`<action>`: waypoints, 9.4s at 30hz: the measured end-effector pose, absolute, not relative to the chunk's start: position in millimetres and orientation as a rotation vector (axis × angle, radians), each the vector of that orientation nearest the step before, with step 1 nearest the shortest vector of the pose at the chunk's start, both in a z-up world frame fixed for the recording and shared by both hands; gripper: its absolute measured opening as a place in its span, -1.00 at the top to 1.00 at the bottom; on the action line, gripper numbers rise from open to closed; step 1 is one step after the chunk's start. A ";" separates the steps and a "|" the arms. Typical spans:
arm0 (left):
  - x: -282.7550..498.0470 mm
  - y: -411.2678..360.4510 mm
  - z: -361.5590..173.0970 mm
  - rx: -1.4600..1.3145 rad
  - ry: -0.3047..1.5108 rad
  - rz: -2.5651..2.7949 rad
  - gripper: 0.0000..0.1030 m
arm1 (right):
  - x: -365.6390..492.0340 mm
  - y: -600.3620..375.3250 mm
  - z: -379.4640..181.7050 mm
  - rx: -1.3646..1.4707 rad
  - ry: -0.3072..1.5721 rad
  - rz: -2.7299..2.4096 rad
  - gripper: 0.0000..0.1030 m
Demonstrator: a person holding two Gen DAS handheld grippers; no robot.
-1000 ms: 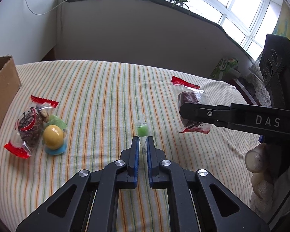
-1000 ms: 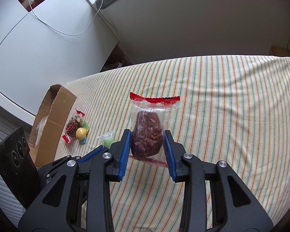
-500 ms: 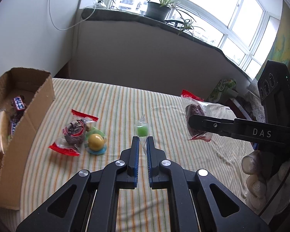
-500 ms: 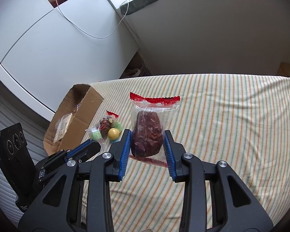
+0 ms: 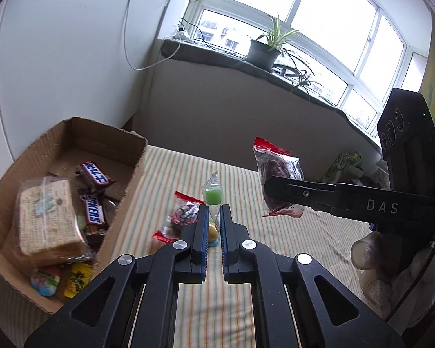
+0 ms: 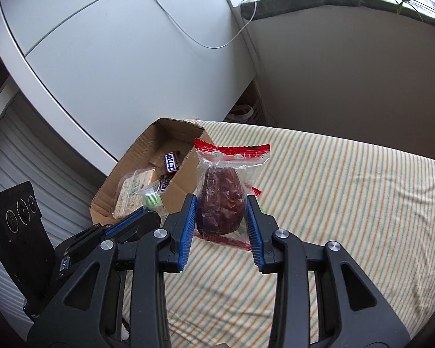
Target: Organize snacks
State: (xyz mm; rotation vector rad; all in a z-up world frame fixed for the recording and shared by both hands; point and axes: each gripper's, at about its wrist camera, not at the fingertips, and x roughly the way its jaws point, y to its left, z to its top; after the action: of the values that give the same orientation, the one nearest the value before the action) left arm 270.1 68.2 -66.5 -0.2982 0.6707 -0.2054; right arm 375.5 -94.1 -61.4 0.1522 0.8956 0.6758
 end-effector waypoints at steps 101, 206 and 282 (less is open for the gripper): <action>258.8 112.8 -58.9 -0.247 0.681 -0.031 0.25 | 413.9 -14.3 -173.7 -0.273 1.075 0.766 0.34; 258.5 -4.5 -115.9 -0.158 0.825 -0.260 0.28 | 293.7 -175.6 -147.4 0.017 0.932 0.460 0.43; 313.8 188.6 -81.3 -0.272 0.689 0.124 0.19 | 425.9 80.7 -93.6 -0.155 0.862 0.716 0.38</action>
State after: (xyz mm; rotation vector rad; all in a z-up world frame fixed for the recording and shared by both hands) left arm 313.8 188.6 -81.3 -0.2725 0.6894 0.1235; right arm 425.9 80.7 -93.6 -0.1552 0.8618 0.7164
